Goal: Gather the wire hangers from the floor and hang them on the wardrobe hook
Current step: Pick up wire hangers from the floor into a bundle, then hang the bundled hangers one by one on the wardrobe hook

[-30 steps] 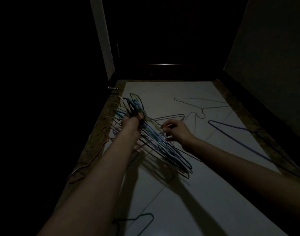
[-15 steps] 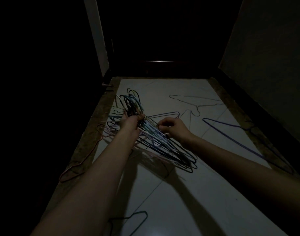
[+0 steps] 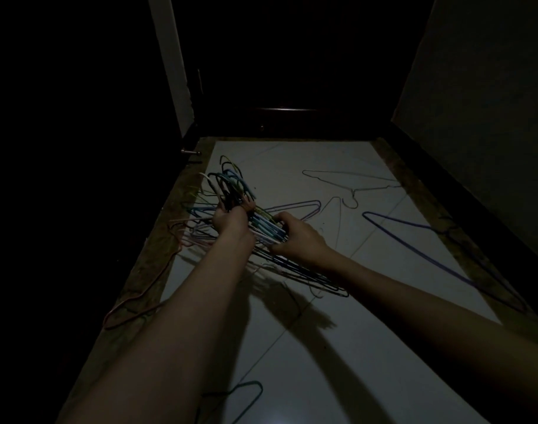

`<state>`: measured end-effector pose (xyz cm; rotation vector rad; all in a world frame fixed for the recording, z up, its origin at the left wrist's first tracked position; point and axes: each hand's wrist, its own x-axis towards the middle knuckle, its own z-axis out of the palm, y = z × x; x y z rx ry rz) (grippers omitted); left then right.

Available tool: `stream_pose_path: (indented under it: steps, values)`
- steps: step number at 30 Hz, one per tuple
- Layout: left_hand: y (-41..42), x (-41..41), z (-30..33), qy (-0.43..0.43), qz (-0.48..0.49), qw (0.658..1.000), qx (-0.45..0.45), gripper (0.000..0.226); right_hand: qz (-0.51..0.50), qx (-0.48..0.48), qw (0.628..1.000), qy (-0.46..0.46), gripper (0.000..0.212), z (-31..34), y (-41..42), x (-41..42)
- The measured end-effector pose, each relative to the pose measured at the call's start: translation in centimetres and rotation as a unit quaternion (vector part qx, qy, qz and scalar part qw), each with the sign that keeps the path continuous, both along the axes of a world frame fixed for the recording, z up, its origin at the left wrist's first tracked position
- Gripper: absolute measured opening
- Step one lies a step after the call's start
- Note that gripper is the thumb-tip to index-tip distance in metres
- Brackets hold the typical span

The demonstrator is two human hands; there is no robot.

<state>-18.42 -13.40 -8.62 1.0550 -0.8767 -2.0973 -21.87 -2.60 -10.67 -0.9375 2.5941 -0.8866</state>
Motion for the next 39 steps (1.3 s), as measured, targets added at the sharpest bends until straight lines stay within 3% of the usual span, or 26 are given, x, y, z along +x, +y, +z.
stream_pose_path:
  steps: [5, 12, 19, 26, 39]
  values:
    - [-0.8, -0.3, 1.2, 0.035, -0.092, 0.995, 0.03, 0.054, 0.012, -0.018, 0.999, 0.038, 0.058, 2.5, 0.7, -0.8]
    - [0.6, -1.7, 6.0, 0.068, -0.155, 0.985, -0.029, 0.044, 0.024, -0.081, 0.996, 0.013, 0.057, 7.8, 2.8, -2.2]
    - [1.6, -1.8, 15.5, 0.086, -0.218, 0.97, -0.058, 0.039, 0.043, -0.059, 0.997, -0.008, 0.048, 18.6, 4.5, -4.5]
    - [2.0, -1.2, 33.0, 0.089, -0.198, 0.966, -0.139, 0.041, 0.054, -0.073, 0.996, -0.025, 0.051, 36.0, 4.3, -5.1]
    - [2.8, -1.1, 78.4, 0.258, -0.212, 0.94, -0.073, 0.044, 0.113, -0.105, 0.988, 0.03, 0.049, 81.4, 4.8, -7.0]
